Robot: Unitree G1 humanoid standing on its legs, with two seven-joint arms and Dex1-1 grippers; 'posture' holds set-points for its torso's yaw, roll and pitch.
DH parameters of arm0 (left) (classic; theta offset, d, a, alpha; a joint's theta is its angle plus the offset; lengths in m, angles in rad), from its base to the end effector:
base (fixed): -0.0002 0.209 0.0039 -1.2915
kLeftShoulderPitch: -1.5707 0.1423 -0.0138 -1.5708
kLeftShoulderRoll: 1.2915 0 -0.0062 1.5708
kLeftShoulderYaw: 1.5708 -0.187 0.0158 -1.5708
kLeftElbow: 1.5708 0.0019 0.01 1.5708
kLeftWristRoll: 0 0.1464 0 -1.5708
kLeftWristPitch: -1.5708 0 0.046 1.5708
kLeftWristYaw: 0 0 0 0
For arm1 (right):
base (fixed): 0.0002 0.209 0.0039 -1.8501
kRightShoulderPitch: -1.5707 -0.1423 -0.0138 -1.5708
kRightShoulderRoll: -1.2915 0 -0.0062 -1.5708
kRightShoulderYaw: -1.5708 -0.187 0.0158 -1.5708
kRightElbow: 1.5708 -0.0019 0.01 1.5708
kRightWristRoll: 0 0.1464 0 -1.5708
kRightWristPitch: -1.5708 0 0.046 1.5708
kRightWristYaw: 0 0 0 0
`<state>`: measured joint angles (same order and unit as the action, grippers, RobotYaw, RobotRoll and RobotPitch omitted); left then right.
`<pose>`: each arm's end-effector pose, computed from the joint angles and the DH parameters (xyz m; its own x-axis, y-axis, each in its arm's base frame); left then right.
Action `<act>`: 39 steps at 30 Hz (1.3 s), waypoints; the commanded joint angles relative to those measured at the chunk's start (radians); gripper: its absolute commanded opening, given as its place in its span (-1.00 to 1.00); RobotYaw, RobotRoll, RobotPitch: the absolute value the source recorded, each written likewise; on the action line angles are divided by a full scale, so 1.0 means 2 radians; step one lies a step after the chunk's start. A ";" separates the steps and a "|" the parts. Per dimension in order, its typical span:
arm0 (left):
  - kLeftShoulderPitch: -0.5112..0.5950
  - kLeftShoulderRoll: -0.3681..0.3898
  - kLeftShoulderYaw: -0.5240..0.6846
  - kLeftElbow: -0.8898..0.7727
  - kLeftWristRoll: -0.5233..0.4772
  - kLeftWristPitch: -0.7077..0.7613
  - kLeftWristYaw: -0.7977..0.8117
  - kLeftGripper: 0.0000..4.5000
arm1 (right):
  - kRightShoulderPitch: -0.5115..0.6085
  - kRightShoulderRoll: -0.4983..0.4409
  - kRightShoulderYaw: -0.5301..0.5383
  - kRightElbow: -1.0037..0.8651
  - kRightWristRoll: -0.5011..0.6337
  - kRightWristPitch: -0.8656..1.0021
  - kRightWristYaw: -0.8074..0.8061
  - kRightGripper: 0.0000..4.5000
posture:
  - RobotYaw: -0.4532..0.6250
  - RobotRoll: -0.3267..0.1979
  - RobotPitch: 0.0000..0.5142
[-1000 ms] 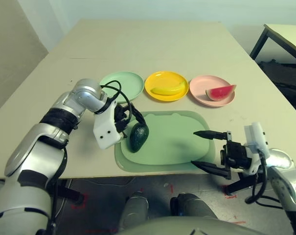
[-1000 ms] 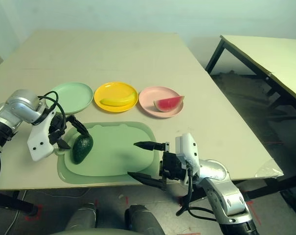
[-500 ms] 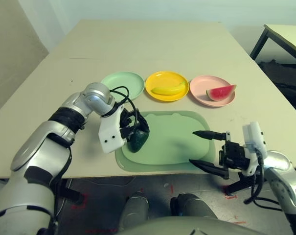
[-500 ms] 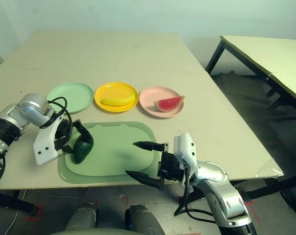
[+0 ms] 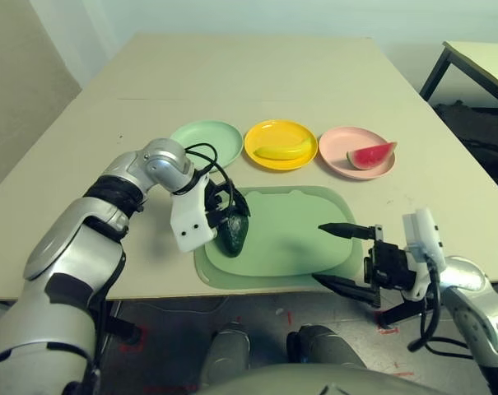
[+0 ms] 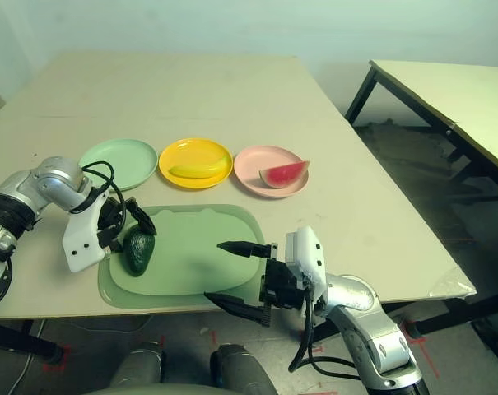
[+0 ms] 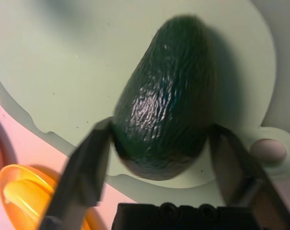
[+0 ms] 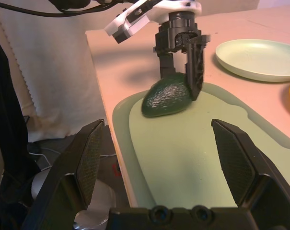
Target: Place the fruits into color-matched plates.
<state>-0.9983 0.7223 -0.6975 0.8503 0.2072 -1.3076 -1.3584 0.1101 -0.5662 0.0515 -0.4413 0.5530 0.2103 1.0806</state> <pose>0.3224 0.1947 0.1835 -0.0171 -0.4679 -0.8836 0.2398 -0.8599 0.4507 0.1844 -0.2056 0.1085 0.2426 0.9701 -0.0052 -0.9695 0.2423 -0.0365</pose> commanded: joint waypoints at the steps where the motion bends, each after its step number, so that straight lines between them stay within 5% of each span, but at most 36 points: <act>1: -0.002 -0.001 -0.012 -0.002 0.003 0.005 0.001 0.28 | 0.003 -0.007 0.002 -0.005 0.004 0.003 0.001 1.00 | -0.14 0.25 -0.82; 10: -0.002 0.003 -0.011 -0.003 0.001 0.019 0.001 0.28 | 0.011 -0.008 0.007 -0.008 0.000 0.001 0.000 1.00 | -0.14 0.25 -0.82; 21: -0.005 0.012 0.044 0.009 -0.053 0.121 -0.020 0.28 | 0.004 0.004 0.001 0.003 -0.004 -0.018 -0.012 1.00 | -0.14 0.25 -0.83; 27: -0.029 0.016 0.078 0.058 -0.011 0.168 0.024 0.28 | -0.004 0.015 -0.003 0.016 -0.005 -0.034 -0.022 1.00 | -0.13 0.25 -0.84; 39: -0.109 0.023 0.072 0.212 0.160 0.319 0.279 0.28 | -0.024 0.054 -0.030 0.069 -0.053 -0.126 -0.078 1.00 | -0.15 0.25 -0.86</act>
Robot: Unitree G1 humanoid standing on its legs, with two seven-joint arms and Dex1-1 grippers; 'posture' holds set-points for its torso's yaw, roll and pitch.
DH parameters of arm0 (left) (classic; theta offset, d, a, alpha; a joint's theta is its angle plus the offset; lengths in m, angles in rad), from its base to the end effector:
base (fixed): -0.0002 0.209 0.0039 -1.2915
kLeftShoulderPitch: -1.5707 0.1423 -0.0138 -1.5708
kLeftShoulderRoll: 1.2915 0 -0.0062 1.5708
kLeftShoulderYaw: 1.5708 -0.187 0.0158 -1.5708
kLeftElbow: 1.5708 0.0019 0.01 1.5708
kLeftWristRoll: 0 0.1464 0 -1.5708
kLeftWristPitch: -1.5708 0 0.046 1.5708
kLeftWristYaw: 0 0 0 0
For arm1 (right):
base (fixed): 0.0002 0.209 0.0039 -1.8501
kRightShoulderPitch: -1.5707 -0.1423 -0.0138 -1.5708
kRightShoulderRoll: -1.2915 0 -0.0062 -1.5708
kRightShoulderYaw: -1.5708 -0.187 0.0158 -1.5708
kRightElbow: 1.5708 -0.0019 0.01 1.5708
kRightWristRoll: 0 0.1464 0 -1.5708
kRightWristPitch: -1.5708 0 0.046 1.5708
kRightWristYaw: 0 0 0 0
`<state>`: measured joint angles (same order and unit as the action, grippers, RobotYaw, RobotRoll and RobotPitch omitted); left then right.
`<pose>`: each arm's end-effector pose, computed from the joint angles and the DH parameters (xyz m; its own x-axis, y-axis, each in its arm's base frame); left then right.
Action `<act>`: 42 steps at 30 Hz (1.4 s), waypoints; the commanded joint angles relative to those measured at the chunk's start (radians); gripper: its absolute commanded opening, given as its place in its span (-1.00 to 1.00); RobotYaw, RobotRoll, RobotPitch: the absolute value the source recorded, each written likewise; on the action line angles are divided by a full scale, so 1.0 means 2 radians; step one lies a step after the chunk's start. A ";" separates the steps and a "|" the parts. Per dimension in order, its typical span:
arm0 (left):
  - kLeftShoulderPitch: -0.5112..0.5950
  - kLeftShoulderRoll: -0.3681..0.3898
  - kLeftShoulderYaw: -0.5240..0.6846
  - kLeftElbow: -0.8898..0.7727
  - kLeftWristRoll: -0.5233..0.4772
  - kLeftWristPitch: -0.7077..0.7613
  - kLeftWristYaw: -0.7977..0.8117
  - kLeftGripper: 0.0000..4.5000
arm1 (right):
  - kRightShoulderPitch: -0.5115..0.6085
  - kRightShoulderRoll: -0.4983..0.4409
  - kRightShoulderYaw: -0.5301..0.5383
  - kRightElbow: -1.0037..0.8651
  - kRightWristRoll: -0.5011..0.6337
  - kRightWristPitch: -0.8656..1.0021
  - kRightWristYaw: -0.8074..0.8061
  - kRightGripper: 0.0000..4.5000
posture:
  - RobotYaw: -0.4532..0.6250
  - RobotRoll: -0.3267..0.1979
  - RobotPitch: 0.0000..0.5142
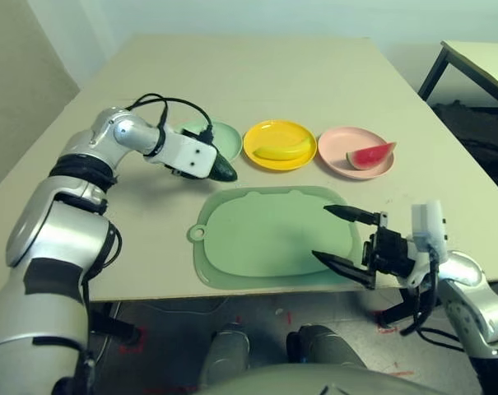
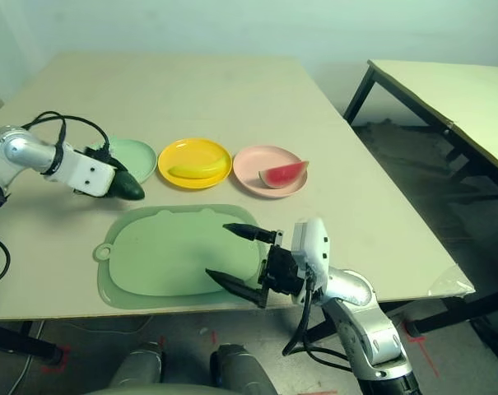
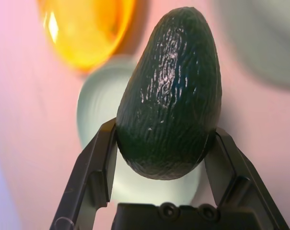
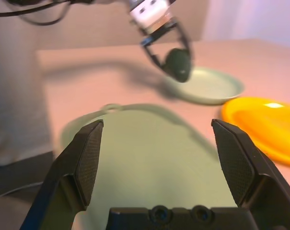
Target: Place the fruits into color-matched plates.
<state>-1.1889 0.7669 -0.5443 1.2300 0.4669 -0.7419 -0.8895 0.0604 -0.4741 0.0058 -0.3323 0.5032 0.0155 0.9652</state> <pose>0.3545 0.2676 0.2213 0.6087 -0.3747 -0.6994 0.6677 -0.2343 0.7066 0.1960 -0.2110 0.1071 0.4304 0.8923 0.1359 -0.8772 0.4490 -0.1700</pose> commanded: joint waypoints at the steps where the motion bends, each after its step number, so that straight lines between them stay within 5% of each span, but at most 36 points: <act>1: -0.016 -0.001 -0.002 0.029 0.034 0.050 0.055 0.28 | 0.002 0.010 -0.005 0.018 -0.040 -0.038 -0.027 1.00 | -0.16 0.25 -0.87; 12: -0.015 -0.024 -0.018 0.064 0.104 0.139 0.175 0.28 | 0.022 0.017 0.012 0.027 -0.075 -0.071 -0.051 1.00 | -0.21 0.25 -0.88; 25: -0.007 -0.065 -0.012 0.073 0.112 0.174 0.188 0.28 | 0.033 0.012 0.008 0.014 -0.062 -0.060 -0.060 1.00 | -0.27 0.25 -0.84; 30: -0.005 -0.066 -0.014 0.073 0.116 0.175 0.188 0.99 | 0.036 0.013 0.009 0.009 -0.061 -0.056 -0.066 1.00 | -0.27 0.25 -0.84; 42: -0.002 -0.051 0.005 0.069 0.106 0.157 0.181 0.99 | 0.025 0.017 -0.001 0.025 -0.069 -0.053 -0.084 1.00 | -0.24 0.25 -0.84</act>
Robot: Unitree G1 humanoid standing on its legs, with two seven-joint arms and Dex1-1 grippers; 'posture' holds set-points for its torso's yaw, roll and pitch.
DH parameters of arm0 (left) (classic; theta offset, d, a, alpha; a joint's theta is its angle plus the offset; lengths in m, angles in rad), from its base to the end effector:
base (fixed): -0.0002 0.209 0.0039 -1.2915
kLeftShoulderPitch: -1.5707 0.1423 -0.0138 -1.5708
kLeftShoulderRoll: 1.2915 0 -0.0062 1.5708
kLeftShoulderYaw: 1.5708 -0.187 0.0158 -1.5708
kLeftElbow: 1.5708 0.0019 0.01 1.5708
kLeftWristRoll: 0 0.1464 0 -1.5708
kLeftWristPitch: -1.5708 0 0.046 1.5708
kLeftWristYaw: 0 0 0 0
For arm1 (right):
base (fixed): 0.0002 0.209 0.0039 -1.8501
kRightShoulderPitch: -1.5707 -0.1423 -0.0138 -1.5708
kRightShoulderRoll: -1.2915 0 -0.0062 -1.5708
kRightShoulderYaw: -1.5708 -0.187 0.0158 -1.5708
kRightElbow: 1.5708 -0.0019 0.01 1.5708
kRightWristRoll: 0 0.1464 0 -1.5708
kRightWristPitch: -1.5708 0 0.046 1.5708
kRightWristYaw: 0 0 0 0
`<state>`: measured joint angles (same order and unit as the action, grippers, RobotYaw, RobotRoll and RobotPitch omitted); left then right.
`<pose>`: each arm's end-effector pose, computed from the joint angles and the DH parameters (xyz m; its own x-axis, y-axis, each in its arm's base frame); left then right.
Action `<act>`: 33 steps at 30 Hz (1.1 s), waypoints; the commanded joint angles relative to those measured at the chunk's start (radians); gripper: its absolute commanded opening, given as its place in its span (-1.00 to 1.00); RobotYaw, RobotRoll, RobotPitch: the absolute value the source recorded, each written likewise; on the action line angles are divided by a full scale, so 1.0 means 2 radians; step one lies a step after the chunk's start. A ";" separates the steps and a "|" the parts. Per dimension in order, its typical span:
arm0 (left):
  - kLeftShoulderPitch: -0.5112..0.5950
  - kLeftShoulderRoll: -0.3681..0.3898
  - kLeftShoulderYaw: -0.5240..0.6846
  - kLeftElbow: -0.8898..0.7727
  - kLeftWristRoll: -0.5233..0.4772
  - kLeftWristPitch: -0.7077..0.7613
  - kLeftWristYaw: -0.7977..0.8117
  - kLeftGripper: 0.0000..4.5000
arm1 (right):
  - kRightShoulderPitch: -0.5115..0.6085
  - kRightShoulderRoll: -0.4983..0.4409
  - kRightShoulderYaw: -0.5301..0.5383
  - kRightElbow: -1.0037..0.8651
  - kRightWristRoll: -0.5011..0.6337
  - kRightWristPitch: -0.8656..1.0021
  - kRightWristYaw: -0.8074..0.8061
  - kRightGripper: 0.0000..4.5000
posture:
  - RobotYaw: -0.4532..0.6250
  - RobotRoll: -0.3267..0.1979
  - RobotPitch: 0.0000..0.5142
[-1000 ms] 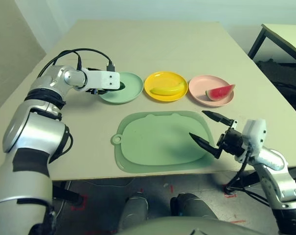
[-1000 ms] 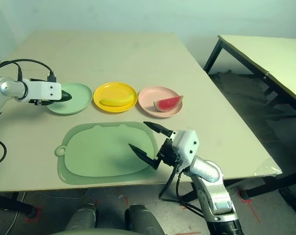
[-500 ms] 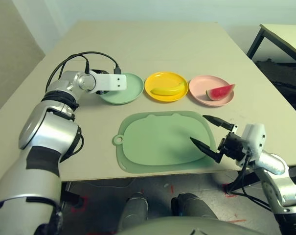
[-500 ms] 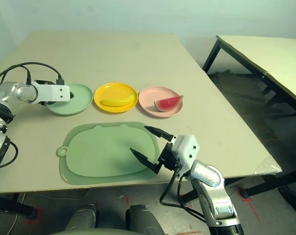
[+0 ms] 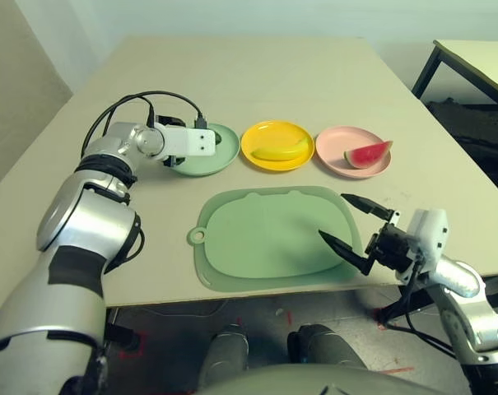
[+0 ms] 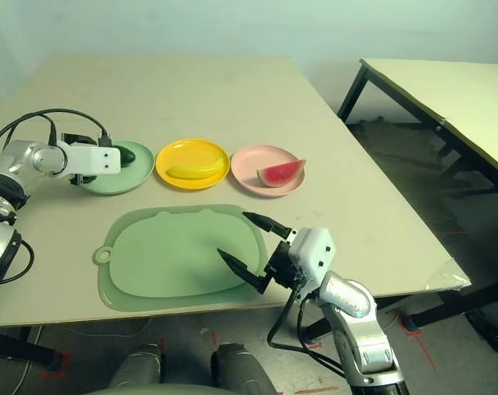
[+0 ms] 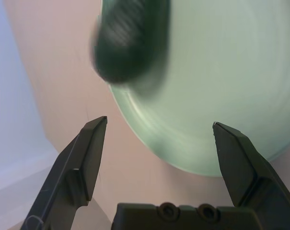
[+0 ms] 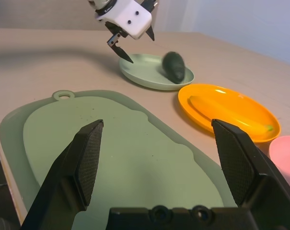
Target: Place the fruits into color-matched plates.
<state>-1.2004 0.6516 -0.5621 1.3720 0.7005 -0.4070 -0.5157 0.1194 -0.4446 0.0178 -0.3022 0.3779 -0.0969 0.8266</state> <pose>0.3656 0.2635 0.1863 0.7964 -0.0725 -0.6004 0.5956 -0.0780 0.7995 0.1861 -0.2107 0.0933 0.5767 0.8087 0.1160 -0.7775 0.5869 -0.2259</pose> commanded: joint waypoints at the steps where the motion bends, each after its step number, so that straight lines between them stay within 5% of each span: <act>1: 0.005 0.009 0.019 -0.003 -0.015 -0.013 -0.008 0.99 | -0.006 0.004 -0.008 0.013 -0.011 0.002 -0.021 1.00 | -0.24 0.25 -0.84; 6: 0.025 0.018 0.082 -0.020 -0.083 -0.037 -0.064 0.99 | -0.022 0.032 -0.013 0.063 -0.049 -0.009 -0.081 1.00 | -0.19 0.25 -0.82; 12: 0.098 0.007 0.204 -0.089 -0.231 -0.018 -0.148 0.99 | -0.040 0.083 -0.027 0.146 -0.079 -0.043 -0.152 1.00 | -0.11 0.25 -0.80; 19: 0.258 -0.038 0.352 -0.286 -0.421 0.133 -0.136 0.99 | -0.015 0.089 -0.062 0.190 -0.077 -0.100 -0.172 1.00 | -0.06 0.25 -0.79; 24: 0.348 -0.096 0.387 -0.398 -0.465 0.197 -0.067 0.99 | -0.001 0.082 -0.101 0.219 -0.059 -0.128 -0.174 1.00 | -0.05 0.25 -0.80; 33: 0.439 -0.147 0.376 -0.461 -0.459 0.210 -0.014 0.99 | -0.001 0.098 -0.095 0.203 -0.066 -0.161 -0.173 1.00 | -0.12 0.25 -0.81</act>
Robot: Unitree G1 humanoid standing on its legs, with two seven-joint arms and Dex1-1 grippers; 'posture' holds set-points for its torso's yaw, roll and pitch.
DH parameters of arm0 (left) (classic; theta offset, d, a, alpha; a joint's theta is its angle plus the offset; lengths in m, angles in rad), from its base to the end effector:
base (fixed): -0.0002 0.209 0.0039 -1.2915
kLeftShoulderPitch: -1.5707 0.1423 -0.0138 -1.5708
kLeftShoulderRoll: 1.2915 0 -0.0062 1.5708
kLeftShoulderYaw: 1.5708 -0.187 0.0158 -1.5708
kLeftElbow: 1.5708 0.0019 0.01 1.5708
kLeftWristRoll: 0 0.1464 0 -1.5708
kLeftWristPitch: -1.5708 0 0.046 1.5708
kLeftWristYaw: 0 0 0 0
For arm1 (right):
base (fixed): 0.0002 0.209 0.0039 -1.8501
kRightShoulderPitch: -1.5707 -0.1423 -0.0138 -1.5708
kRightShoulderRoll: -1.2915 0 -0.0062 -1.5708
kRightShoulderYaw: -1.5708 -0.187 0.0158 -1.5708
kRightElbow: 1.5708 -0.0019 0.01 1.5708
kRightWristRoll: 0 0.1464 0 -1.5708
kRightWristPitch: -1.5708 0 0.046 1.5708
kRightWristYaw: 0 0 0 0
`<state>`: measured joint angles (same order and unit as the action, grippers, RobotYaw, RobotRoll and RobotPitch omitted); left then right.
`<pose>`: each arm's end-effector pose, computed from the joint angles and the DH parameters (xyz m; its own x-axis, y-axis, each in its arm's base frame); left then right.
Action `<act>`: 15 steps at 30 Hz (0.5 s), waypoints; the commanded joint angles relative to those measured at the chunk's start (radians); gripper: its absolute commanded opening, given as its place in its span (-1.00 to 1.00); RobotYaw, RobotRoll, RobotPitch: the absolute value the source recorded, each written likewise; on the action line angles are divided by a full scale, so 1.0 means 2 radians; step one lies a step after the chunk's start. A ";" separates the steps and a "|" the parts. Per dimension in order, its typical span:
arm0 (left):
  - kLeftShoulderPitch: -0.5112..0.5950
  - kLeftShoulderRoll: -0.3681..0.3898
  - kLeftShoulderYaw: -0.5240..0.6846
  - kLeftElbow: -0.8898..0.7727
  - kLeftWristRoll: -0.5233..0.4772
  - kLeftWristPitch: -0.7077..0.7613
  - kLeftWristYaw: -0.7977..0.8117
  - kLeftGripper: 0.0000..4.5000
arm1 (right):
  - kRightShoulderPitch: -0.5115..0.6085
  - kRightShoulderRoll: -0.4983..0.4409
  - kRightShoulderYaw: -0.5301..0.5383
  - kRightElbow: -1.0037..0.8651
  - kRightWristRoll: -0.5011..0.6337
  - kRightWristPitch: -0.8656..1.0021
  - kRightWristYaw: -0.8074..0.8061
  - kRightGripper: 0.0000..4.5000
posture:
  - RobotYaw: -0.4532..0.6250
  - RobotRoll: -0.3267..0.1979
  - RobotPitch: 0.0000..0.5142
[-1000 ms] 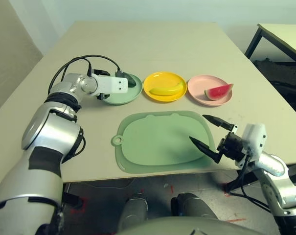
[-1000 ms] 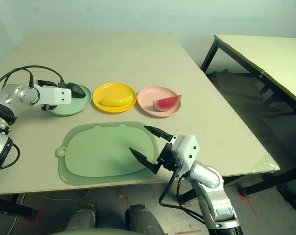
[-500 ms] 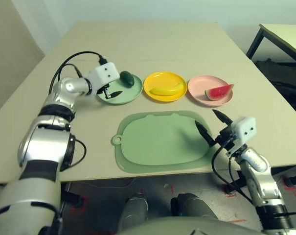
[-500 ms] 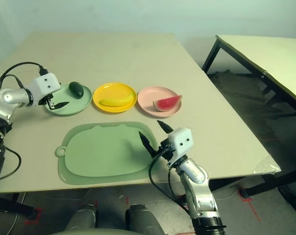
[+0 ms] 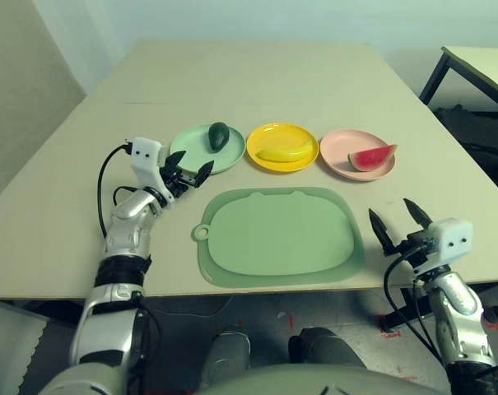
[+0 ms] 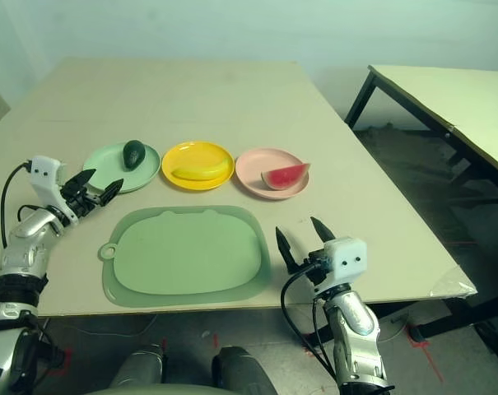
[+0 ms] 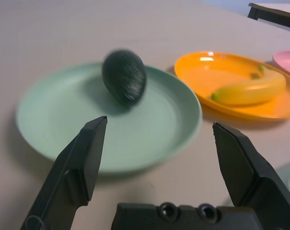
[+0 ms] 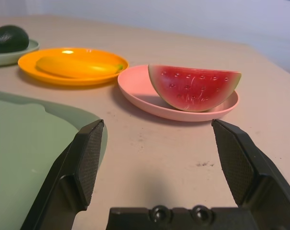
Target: Place the fruits into color-matched plates.
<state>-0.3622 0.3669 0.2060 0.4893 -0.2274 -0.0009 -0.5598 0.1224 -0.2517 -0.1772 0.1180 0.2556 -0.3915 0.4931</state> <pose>0.2737 0.2628 0.0625 0.9489 -0.3074 -0.0709 0.3093 0.9508 0.0177 0.1758 -0.2441 0.0292 0.9493 0.2635 0.1716 -0.2467 0.9625 -0.1129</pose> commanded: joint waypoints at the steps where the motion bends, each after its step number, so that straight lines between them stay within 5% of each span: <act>1: 0.034 -0.004 -0.012 -0.025 0.009 0.005 0.010 0.99 | -0.005 0.002 0.003 -0.006 -0.010 -0.020 -0.007 1.00 | -0.12 0.25 -0.81; 15: 0.125 0.002 0.005 -0.094 -0.002 0.016 0.040 0.99 | -0.016 0.037 0.026 -0.012 -0.034 -0.079 -0.034 1.00 | 0.03 0.25 -0.81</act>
<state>-0.1412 0.3656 0.1991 0.2983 -0.2307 0.0074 -0.4959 0.0850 -0.1840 -0.1364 0.1151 0.1931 -0.5416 0.4382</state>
